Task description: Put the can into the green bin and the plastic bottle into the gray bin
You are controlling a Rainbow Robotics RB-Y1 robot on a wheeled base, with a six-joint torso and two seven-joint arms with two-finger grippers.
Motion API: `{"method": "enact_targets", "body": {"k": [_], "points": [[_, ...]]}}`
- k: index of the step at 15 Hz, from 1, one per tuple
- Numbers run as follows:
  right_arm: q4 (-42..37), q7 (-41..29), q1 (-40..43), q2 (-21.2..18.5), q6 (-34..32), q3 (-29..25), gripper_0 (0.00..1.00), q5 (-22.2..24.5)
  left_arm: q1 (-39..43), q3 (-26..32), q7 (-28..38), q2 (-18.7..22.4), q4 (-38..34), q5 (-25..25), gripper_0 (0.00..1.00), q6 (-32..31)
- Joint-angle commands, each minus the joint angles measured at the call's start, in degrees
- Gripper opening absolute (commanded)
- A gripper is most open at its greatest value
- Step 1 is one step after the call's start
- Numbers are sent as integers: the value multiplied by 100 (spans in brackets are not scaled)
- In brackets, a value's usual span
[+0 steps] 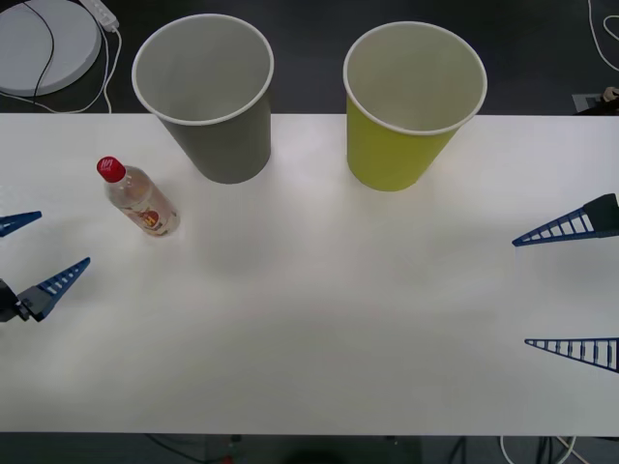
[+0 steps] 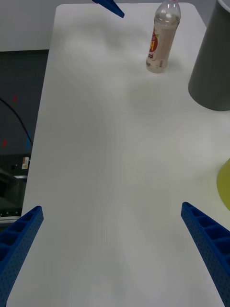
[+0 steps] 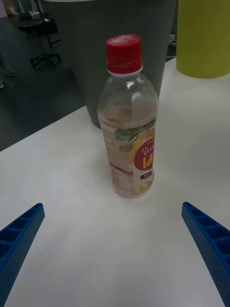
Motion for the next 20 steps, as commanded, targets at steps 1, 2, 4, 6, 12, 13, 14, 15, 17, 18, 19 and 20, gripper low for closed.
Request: {"method": "enact_targets", "body": {"k": [1,2,4,6,12,13,14,15,17,18,19,20], "points": [[0,0,0,0,0,0,100,0,-179,-7,122,-173,0,-293,100,64],[0,0,0,0,0,0,100,0,-240,2,157,-243,0,-372,100,82],[0,0,0,0,0,0,100,0,-355,2,237,-402,-9,-548,100,117],[0,0,0,0,0,0,100,0,-487,-7,333,-551,0,-732,100,161],[0,0,0,0,0,0,100,0,-777,-7,606,-806,0,-1163,100,302],[0,0,0,0,0,0,100,0,-820,-7,658,-841,0,-1242,100,363],[0,0,0,0,0,0,100,0,-864,-7,702,-885,0,-1277,100,425],[0,0,0,0,0,0,100,0,-900,-16,738,-920,0,-1277,100,460],[0,0,0,0,0,0,100,0,-987,-112,825,-990,0,-1277,100,583],[0,0,0,0,0,0,100,0,-1031,-147,878,-1026,0,-1277,100,627],[0,0,0,0,0,0,100,0,-1058,-174,940,-1061,0,-1268,100,680],[0,0,0,0,0,0,100,0,-1093,-218,984,-1087,0,-1268,100,741]]}}
